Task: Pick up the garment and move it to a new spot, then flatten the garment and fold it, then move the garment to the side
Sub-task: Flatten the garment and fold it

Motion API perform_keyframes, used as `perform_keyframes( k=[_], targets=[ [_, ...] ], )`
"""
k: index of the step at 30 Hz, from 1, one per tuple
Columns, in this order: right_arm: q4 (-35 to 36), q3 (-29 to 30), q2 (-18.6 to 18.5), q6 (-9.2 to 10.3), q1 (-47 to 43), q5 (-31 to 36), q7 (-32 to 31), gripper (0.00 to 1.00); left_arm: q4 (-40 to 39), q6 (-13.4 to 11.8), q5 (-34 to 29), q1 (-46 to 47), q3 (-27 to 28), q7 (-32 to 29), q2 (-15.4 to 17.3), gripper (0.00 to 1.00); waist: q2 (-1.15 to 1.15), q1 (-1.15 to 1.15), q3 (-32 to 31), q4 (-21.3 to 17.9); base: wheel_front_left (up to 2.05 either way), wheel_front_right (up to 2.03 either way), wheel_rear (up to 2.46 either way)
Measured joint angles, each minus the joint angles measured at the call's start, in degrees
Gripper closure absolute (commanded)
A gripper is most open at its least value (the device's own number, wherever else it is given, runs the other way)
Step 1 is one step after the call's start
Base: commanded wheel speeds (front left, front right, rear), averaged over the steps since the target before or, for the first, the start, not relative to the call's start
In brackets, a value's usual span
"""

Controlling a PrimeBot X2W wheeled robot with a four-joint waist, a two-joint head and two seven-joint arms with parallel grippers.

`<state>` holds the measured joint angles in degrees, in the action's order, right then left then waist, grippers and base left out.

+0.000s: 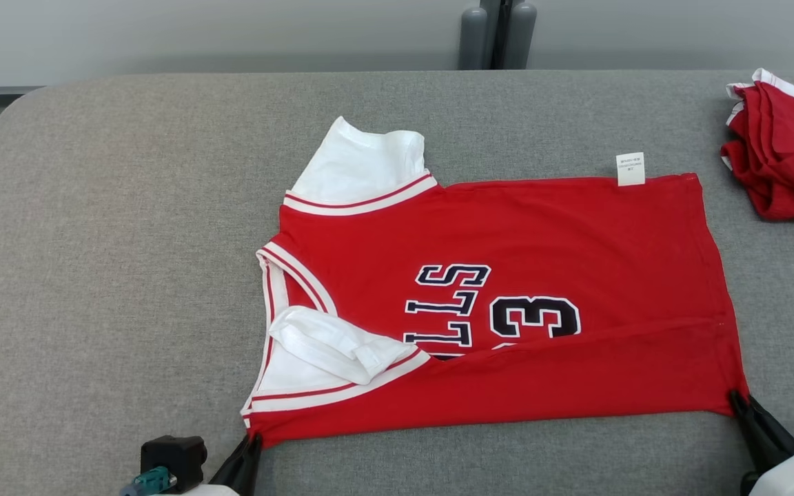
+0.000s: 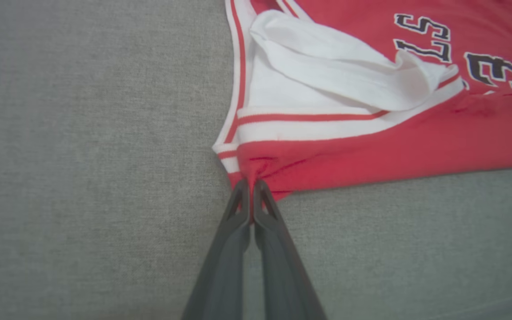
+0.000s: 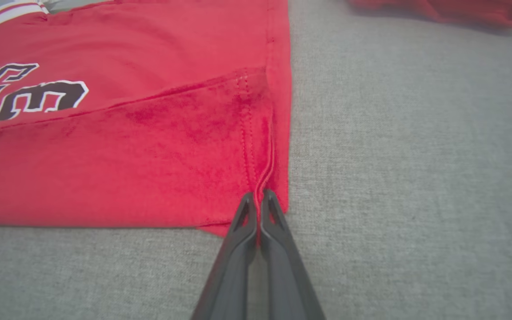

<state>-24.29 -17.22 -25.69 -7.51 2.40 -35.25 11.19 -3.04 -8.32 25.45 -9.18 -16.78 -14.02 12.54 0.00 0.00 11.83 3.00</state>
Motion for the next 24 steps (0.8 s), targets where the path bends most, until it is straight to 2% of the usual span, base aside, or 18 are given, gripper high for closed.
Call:
perform_keyframes(
  k=[1, 2, 10, 13, 17, 24],
  targets=[
    [0.0, 0.4, 0.0, 0.00, 0.0, 0.0, -0.1, 0.60, 0.3, -0.5, -0.1, 0.1, 0.0, 0.4, -0.3, 0.50, 0.00, 0.00, 0.0, -0.1, 0.00, 0.00, 0.00],
    [0.0, 1.0, 0.2, 0.00, -0.1, 0.3, -0.4, 0.02, 0.7, -1.1, -0.4, 0.4, 0.1, 0.7, -0.5, 0.00, 0.00, 0.00, -0.1, -0.1, 0.00, 0.00, 0.00],
    [0.0, 8.2, 2.2, 0.01, 1.7, 7.0, 2.4, 0.00, 0.1, -3.3, -1.2, 3.9, 3.6, 8.5, -2.0, 0.00, 0.00, 0.00, -0.7, -0.9, 0.00, 0.00, 0.00],
    [1.7, 10.1, 4.6, 0.01, 3.5, 10.9, 3.2, 0.00, -0.5, -2.4, -0.7, 6.1, 4.0, 11.2, -2.6, 0.00, 0.00, 0.00, -1.0, -1.3, 0.00, 0.00, 0.00],
    [3.9, 10.8, 9.6, 0.01, 6.0, 15.4, 3.7, 0.00, 0.6, -0.7, -0.2, 9.5, 4.2, 15.6, -3.5, 0.00, 0.00, 0.00, -1.8, -1.9, 0.00, 0.00, 0.00],
    [9.5, 10.7, 16.4, 0.01, 7.0, 21.0, 3.8, 0.00, 8.7, 1.2, 0.3, 15.6, 2.6, 21.0, -6.7, 0.00, 0.00, 0.00, -3.1, -2.7, 0.00, 0.00, 0.00]
  ],
)
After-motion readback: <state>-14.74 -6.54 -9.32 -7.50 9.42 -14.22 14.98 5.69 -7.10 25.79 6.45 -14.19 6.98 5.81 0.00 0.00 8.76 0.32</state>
